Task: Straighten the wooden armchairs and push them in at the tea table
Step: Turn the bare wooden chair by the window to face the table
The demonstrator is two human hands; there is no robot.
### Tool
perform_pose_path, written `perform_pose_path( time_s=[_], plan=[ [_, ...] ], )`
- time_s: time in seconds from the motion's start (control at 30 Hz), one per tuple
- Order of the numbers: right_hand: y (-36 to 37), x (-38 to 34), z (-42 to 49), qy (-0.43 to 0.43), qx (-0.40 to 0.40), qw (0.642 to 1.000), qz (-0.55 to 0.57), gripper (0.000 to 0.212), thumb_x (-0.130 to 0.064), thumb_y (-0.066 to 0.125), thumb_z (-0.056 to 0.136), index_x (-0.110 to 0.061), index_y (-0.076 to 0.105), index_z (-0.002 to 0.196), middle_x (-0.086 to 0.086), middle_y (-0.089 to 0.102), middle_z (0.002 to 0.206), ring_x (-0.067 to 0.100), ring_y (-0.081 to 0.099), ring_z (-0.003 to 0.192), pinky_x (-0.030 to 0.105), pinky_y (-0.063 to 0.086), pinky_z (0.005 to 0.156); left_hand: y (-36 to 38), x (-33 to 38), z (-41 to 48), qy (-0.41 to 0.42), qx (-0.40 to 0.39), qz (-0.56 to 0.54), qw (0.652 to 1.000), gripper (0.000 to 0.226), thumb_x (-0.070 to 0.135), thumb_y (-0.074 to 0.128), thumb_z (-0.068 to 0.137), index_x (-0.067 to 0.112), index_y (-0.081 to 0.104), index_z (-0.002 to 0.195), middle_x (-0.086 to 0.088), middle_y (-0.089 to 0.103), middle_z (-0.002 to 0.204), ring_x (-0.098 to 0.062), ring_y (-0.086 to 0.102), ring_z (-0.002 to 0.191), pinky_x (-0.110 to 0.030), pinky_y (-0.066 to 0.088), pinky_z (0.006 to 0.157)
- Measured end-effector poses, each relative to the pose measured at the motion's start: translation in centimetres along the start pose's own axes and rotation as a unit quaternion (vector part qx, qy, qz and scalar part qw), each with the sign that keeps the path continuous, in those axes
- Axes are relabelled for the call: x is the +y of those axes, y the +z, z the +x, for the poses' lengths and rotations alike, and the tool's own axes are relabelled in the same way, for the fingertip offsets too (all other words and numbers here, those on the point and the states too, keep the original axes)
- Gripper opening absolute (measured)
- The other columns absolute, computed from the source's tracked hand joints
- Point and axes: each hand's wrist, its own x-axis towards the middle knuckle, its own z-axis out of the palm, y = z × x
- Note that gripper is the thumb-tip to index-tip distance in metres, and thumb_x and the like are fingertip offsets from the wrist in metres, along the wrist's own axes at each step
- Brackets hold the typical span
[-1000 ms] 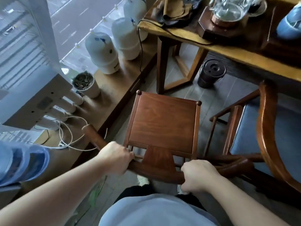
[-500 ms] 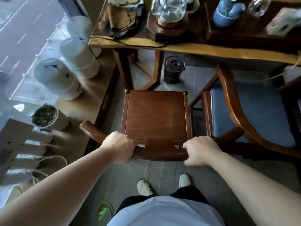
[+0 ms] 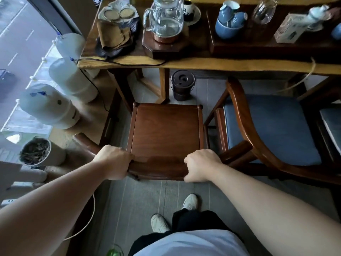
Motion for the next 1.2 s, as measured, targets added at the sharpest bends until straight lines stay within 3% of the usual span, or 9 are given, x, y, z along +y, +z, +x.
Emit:
perform_pose_path(
  time_s=[0.13, 0.27, 0.33, 0.43, 0.57, 0.87, 1.2],
  plan=[
    [0.3, 0.7, -0.5, -0.003, 0.001, 1.0, 0.022, 0.028, -0.047, 0.063, 0.068, -0.025, 0.063, 0.084, -0.004, 0.061, 0.077, 0.024, 0.059, 0.079, 0.035, 0.05, 0.073, -0.5, 0.8, 0.3, 0.004, -0.011, 0.002, 1.0, 0.016, 0.033, 0.049, 0.077, 0.036, 0.055, 0.091, 0.013, 0.046, 0.065, -0.013, 0.062, 0.076, -0.027, 0.041, 0.059],
    [1.1, 1.9, -1.9, -0.006, -0.012, 1.0, 0.016, 0.033, -0.043, 0.062, 0.071, -0.025, 0.065, 0.098, -0.004, 0.058, 0.079, 0.024, 0.058, 0.08, 0.035, 0.045, 0.072, -0.8, 1.9, 1.0, 0.017, -0.013, -0.015, 1.0, 0.014, 0.03, 0.049, 0.077, 0.035, 0.056, 0.089, 0.013, 0.051, 0.065, -0.011, 0.058, 0.067, -0.028, 0.047, 0.064],
    [1.4, 2.8, -2.6, -0.003, -0.017, 1.0, 0.015, 0.023, -0.044, 0.062, 0.07, -0.029, 0.058, 0.088, -0.005, 0.059, 0.078, 0.024, 0.057, 0.076, 0.034, 0.047, 0.07, -0.8, 2.7, 1.5, 0.025, -0.002, -0.024, 0.999, 0.014, 0.03, 0.049, 0.076, 0.035, 0.056, 0.088, 0.013, 0.056, 0.068, -0.01, 0.059, 0.066, -0.03, 0.051, 0.068],
    [1.8, 3.7, -2.7, -0.013, -0.024, 1.0, -0.008, 0.025, -0.047, 0.059, 0.066, -0.026, 0.054, 0.079, -0.005, 0.06, 0.073, 0.023, 0.058, 0.07, 0.036, 0.053, 0.069, -0.2, 3.7, 1.7, 0.03, 0.001, -0.029, 0.999, 0.019, 0.032, 0.049, 0.074, 0.034, 0.058, 0.09, 0.012, 0.059, 0.072, -0.012, 0.061, 0.069, -0.031, 0.052, 0.068],
    [1.7, 3.5, -2.8, -0.015, -0.025, 0.999, -0.016, 0.032, -0.049, 0.057, 0.064, -0.023, 0.064, 0.081, -0.005, 0.061, 0.071, 0.023, 0.06, 0.069, 0.035, 0.052, 0.067, 0.1, 3.7, 1.6, 0.029, -0.003, -0.024, 0.999, 0.025, 0.033, 0.047, 0.074, 0.034, 0.06, 0.096, 0.012, 0.062, 0.074, -0.014, 0.062, 0.07, -0.031, 0.052, 0.069],
    [2.3, 4.3, -4.0, -0.017, -0.035, 0.998, -0.042, 0.027, -0.046, 0.057, 0.067, -0.025, 0.062, 0.082, -0.004, 0.066, 0.077, 0.024, 0.064, 0.076, 0.036, 0.052, 0.072, 0.2, 6.1, 0.0, 0.056, -0.013, -0.041, 0.998, 0.025, 0.035, 0.044, 0.083, 0.03, 0.058, 0.103, 0.006, 0.068, 0.092, -0.019, 0.065, 0.081, -0.033, 0.049, 0.07],
    [-1.5, 4.5, -0.5, 0.023, -0.019, 0.999, -0.022, 0.024, -0.046, 0.06, 0.064, -0.028, 0.06, 0.08, -0.008, 0.061, 0.073, 0.021, 0.06, 0.072, 0.031, 0.043, 0.061, -2.2, 1.6, 4.2, 0.044, -0.009, -0.011, 0.999, 0.027, 0.034, 0.047, 0.076, 0.031, 0.06, 0.1, 0.008, 0.066, 0.08, -0.017, 0.064, 0.072, -0.029, 0.047, 0.058]
  ],
)
